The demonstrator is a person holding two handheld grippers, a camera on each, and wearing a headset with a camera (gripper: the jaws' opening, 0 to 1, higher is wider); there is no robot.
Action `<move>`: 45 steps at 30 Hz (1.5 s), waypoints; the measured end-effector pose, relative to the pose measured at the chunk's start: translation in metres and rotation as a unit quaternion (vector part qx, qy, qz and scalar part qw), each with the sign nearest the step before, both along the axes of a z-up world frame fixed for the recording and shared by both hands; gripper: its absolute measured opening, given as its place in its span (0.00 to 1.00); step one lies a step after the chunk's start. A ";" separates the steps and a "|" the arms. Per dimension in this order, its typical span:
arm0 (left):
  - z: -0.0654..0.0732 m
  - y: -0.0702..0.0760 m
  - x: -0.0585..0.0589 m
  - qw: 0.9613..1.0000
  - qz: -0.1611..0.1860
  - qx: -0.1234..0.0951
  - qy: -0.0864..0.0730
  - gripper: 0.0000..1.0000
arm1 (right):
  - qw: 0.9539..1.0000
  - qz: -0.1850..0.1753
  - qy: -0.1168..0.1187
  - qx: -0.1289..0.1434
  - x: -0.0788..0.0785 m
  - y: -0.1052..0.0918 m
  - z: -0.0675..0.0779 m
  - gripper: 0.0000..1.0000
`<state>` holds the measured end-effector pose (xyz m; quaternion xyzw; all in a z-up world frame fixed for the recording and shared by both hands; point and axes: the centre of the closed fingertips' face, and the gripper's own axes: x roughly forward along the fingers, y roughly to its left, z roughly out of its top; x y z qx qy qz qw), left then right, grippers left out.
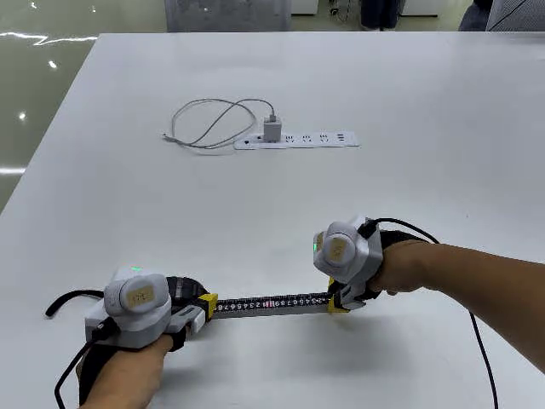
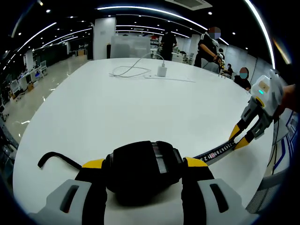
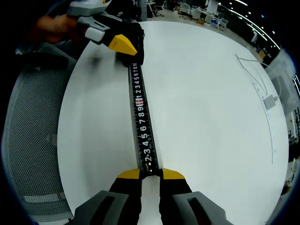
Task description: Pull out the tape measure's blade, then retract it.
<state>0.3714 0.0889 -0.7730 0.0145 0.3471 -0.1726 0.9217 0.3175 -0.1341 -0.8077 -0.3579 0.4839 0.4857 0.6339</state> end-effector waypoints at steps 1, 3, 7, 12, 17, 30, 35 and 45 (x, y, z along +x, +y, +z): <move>0.000 0.000 0.000 1.000 0.000 0.000 0.000 0.61 | 1.000 0.000 0.000 0.000 0.000 0.000 0.000 0.10; 0.000 0.000 0.000 1.000 -0.001 0.000 -0.001 0.61 | 1.000 0.001 0.000 -0.001 0.000 0.001 0.000 0.10; 0.000 0.000 0.000 1.000 -0.001 0.001 -0.002 0.61 | 1.000 0.004 0.001 -0.001 0.001 0.003 0.000 0.10; 0.000 0.000 0.000 1.000 -0.001 0.001 0.000 0.61 | 1.000 0.002 0.002 0.001 0.002 0.006 0.000 0.10; 0.000 0.000 0.000 1.000 -0.001 0.001 0.001 0.61 | 1.000 0.000 0.001 0.003 0.002 0.009 0.000 0.10; 0.000 -0.001 -0.001 1.000 -0.001 0.001 0.001 0.61 | 1.000 0.006 0.001 0.001 0.003 0.014 0.000 0.10; 0.000 -0.001 -0.001 1.000 0.000 0.000 0.000 0.61 | 1.000 0.007 -0.002 0.007 0.003 0.016 0.000 0.10; 0.000 -0.001 -0.001 1.000 0.000 0.000 0.000 0.61 | 1.000 0.005 -0.004 0.008 0.004 0.023 0.000 0.10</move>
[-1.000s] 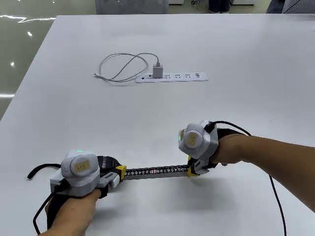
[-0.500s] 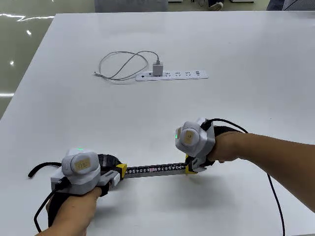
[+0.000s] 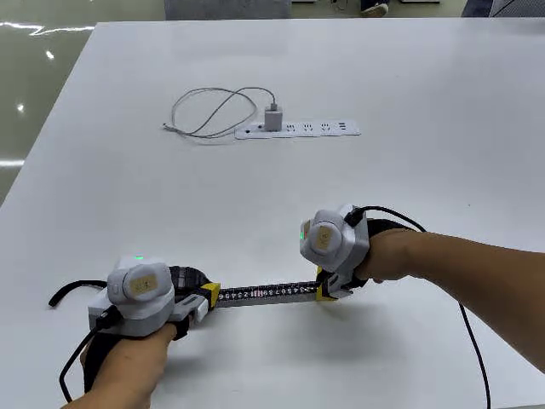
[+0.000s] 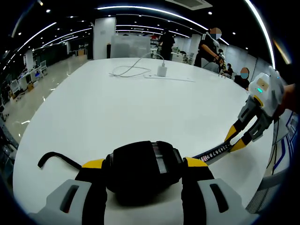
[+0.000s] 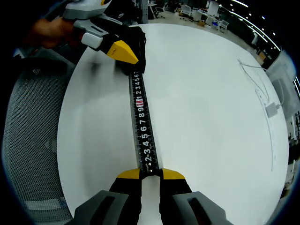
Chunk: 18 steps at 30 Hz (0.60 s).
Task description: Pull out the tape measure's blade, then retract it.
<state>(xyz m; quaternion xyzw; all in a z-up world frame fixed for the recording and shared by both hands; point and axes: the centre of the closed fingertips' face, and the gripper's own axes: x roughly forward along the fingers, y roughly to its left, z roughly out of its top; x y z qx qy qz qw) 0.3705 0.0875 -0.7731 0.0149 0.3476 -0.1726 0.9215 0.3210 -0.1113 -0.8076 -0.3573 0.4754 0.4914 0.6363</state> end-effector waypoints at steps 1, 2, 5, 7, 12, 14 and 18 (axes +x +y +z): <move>0.000 0.000 0.000 1.000 0.000 0.000 0.000 0.61 | 1.000 0.000 0.000 0.000 0.000 0.000 0.000 0.10; 0.000 0.000 0.000 1.000 0.000 0.000 -0.001 0.61 | 1.000 0.000 0.000 0.001 0.000 0.001 0.000 0.10; 0.000 0.000 0.000 1.000 0.000 0.000 0.000 0.61 | 1.000 -0.002 0.002 0.003 0.001 0.003 0.000 0.10; 0.000 0.000 0.000 1.000 0.000 0.000 0.000 0.61 | 1.000 0.002 0.001 0.001 0.001 0.004 -0.001 0.10; 0.000 0.000 0.000 1.000 0.000 0.000 0.000 0.61 | 1.000 0.003 0.001 0.000 0.001 0.006 0.000 0.10; 0.000 0.000 0.000 1.000 0.000 0.000 0.000 0.61 | 1.000 0.004 0.001 0.000 0.002 0.006 -0.001 0.10; 0.000 0.000 0.000 1.000 0.000 0.000 0.000 0.61 | 1.000 0.006 0.001 -0.001 0.002 0.007 -0.001 0.10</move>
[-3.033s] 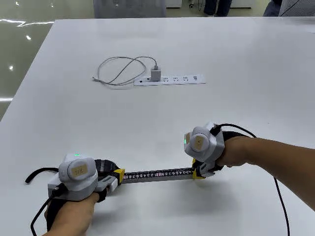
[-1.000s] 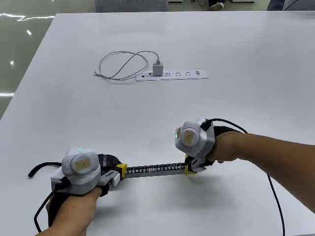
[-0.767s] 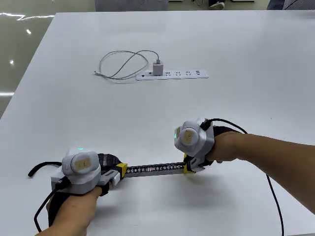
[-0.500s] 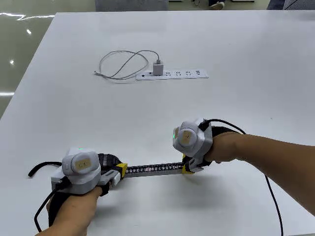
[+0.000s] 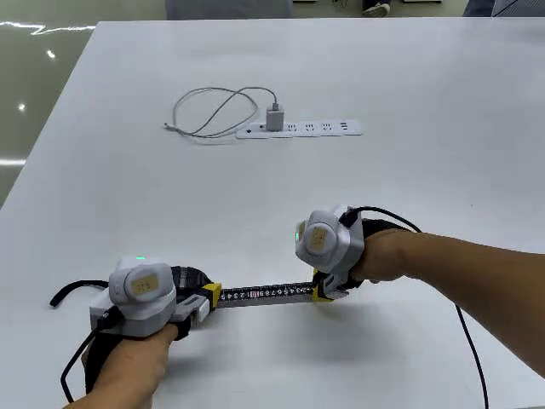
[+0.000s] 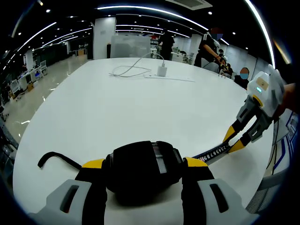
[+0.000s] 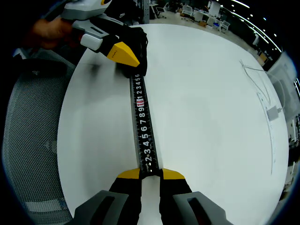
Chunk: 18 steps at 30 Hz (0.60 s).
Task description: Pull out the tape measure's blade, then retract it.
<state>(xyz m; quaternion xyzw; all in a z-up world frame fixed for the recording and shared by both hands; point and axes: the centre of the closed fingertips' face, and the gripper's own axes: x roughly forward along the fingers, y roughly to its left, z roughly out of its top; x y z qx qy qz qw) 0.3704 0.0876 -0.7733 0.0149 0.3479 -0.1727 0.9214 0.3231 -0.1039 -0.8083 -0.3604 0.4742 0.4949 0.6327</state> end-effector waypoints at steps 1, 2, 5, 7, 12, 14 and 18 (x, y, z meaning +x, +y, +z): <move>0.000 0.000 0.000 1.000 0.000 0.000 0.000 0.61 | 1.000 0.001 0.000 0.000 0.000 0.000 0.000 0.10; 0.000 0.000 0.000 1.000 0.000 0.000 0.001 0.61 | 1.000 0.001 0.000 0.000 0.000 0.001 0.000 0.10; 0.000 0.000 0.000 1.000 0.000 0.000 0.001 0.61 | 1.000 -0.002 0.001 0.003 0.000 0.002 0.000 0.10; 0.000 0.000 0.000 1.000 -0.001 -0.001 0.002 0.60 | 1.000 -0.001 0.001 0.003 0.000 0.003 0.000 0.10; -0.001 0.000 0.000 1.000 -0.002 -0.001 0.003 0.60 | 1.000 0.006 -0.001 0.001 0.001 0.005 0.000 0.10; -0.001 0.000 0.000 1.000 -0.002 0.000 0.003 0.60 | 1.000 0.003 0.000 0.001 0.001 0.006 0.000 0.10; -0.001 0.000 0.000 1.000 -0.002 -0.001 0.003 0.60 | 1.000 0.003 0.000 0.002 0.002 0.008 0.000 0.10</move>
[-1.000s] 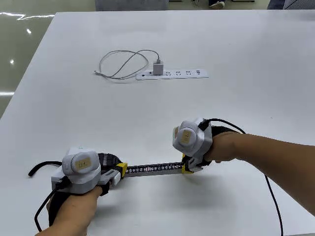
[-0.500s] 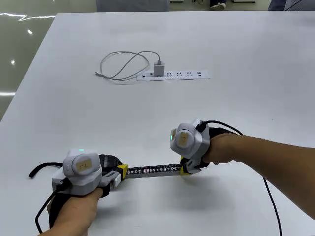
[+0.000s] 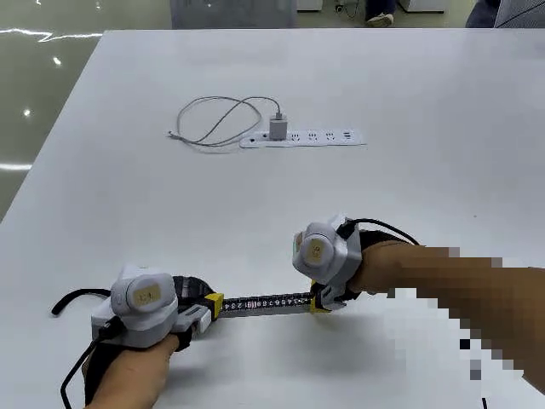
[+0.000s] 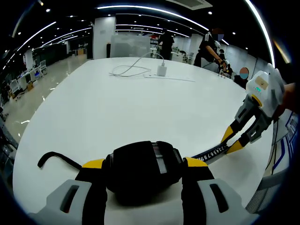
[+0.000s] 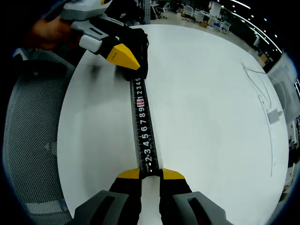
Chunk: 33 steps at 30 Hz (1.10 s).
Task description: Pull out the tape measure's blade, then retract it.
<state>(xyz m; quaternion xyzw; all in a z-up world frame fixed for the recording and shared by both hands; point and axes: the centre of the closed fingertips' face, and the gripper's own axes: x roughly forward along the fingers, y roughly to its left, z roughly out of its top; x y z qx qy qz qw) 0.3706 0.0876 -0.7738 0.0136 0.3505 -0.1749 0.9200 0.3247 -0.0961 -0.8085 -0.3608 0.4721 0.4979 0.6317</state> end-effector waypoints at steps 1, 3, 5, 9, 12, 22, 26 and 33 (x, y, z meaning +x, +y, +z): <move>0.000 0.000 0.000 1.000 0.001 -0.001 0.001 0.60 | 1.000 0.000 0.000 0.001 0.000 0.001 0.000 0.10; 0.000 0.000 0.000 1.000 0.001 -0.002 0.001 0.60 | 1.000 -0.002 0.001 0.002 0.001 0.001 0.000 0.10; 0.000 0.000 0.000 1.000 0.000 -0.002 0.002 0.60 | 1.000 -0.002 0.000 0.002 0.001 0.003 0.000 0.10; 0.000 0.000 0.001 1.000 0.000 -0.001 0.001 0.60 | 1.000 -0.001 -0.001 0.005 0.001 0.006 0.001 0.10; 0.000 0.000 0.000 1.000 0.000 -0.001 0.000 0.60 | 1.000 0.000 -0.002 0.006 0.001 0.009 0.001 0.10; 0.000 0.000 0.000 1.000 0.001 -0.002 -0.001 0.60 | 1.000 0.003 -0.003 0.013 0.003 0.014 0.001 0.10; 0.000 0.000 0.000 1.000 0.000 -0.002 -0.001 0.60 | 1.000 0.004 -0.004 0.014 0.003 0.016 0.001 0.10; 0.000 0.000 0.000 1.000 0.000 -0.002 0.001 0.60 | 1.000 0.006 -0.003 0.015 0.004 0.020 0.000 0.10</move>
